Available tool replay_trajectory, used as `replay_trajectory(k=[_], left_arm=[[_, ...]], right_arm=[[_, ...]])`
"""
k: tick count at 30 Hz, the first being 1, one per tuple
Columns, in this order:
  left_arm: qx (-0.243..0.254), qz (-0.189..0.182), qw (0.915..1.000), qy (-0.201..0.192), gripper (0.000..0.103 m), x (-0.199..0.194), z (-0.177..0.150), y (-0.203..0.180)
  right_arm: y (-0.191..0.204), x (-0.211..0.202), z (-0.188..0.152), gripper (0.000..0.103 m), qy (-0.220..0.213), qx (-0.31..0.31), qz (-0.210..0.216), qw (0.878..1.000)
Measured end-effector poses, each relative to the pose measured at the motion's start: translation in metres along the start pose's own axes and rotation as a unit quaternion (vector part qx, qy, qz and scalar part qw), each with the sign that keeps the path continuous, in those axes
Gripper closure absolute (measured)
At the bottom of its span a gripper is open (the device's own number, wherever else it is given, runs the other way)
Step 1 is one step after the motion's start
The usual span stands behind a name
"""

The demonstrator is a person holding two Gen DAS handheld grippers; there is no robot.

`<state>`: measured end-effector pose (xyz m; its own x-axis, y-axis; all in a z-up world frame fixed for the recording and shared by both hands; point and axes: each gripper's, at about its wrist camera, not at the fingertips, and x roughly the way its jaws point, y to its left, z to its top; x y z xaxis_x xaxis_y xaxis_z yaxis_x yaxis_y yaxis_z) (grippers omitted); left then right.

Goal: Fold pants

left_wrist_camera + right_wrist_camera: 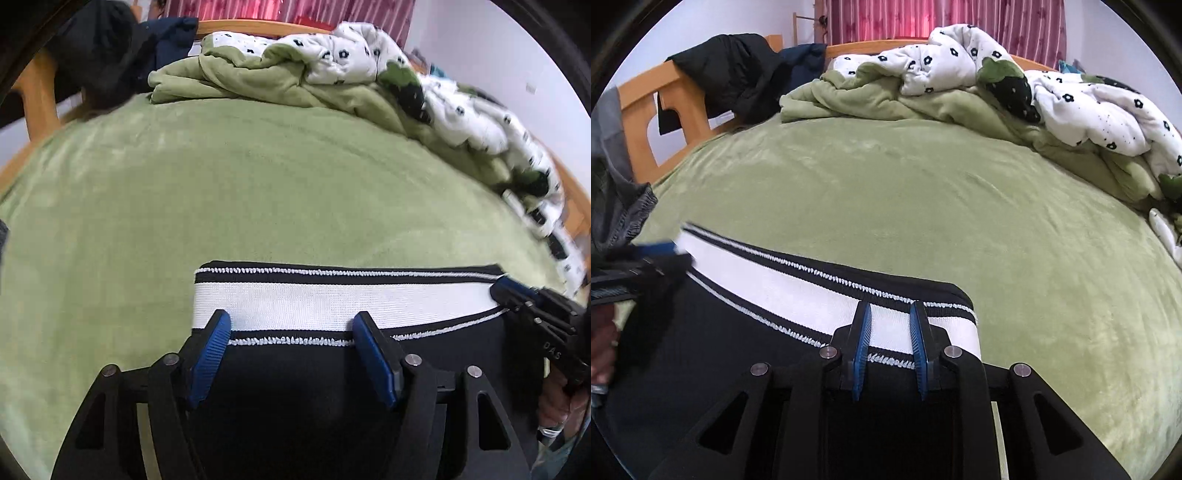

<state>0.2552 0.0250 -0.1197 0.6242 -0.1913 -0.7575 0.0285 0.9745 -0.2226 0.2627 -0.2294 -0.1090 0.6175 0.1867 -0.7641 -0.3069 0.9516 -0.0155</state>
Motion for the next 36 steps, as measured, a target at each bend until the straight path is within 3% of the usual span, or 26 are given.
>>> replay_trajectory(k=[8, 13, 16, 20, 29, 33, 36], left_arm=[[0.024, 0.006, 0.9997, 0.003, 0.026, -0.002, -0.008, -0.01], [0.028, -0.003, 0.9987, 0.042, 0.025, -0.008, -0.017, -0.007], [0.053, -0.017, 0.9961, 0.069, 0.025, -0.023, -0.035, -0.008], [0.063, -0.032, 0.995, 0.07, 0.025, -0.053, -0.071, -0.004], [-0.011, -0.091, 0.9912, 0.096, 0.025, -0.114, -0.141, 0.019], [-0.015, -0.093, 0.991, 0.096, 0.026, -0.137, -0.172, 0.022], [0.016, -0.052, 0.9944, 0.09, 0.026, -0.147, -0.19, 0.015]], right_arm=[[0.005, 0.003, -0.001, 0.081, -0.011, -0.003, 0.0, 1.0], [0.008, -0.006, -0.003, 0.081, -0.009, -0.005, -0.007, 1.0], [0.006, -0.029, -0.01, 0.078, -0.007, 0.003, 0.026, 1.0], [0.003, -0.056, -0.039, 0.078, 0.028, 0.015, 0.053, 0.998], [0.008, -0.111, -0.126, 0.078, 0.036, 0.048, 0.058, 0.996], [0.016, -0.123, -0.149, 0.078, 0.043, 0.05, 0.059, 0.996], [0.014, -0.129, -0.157, 0.078, 0.038, 0.061, 0.06, 0.996]])
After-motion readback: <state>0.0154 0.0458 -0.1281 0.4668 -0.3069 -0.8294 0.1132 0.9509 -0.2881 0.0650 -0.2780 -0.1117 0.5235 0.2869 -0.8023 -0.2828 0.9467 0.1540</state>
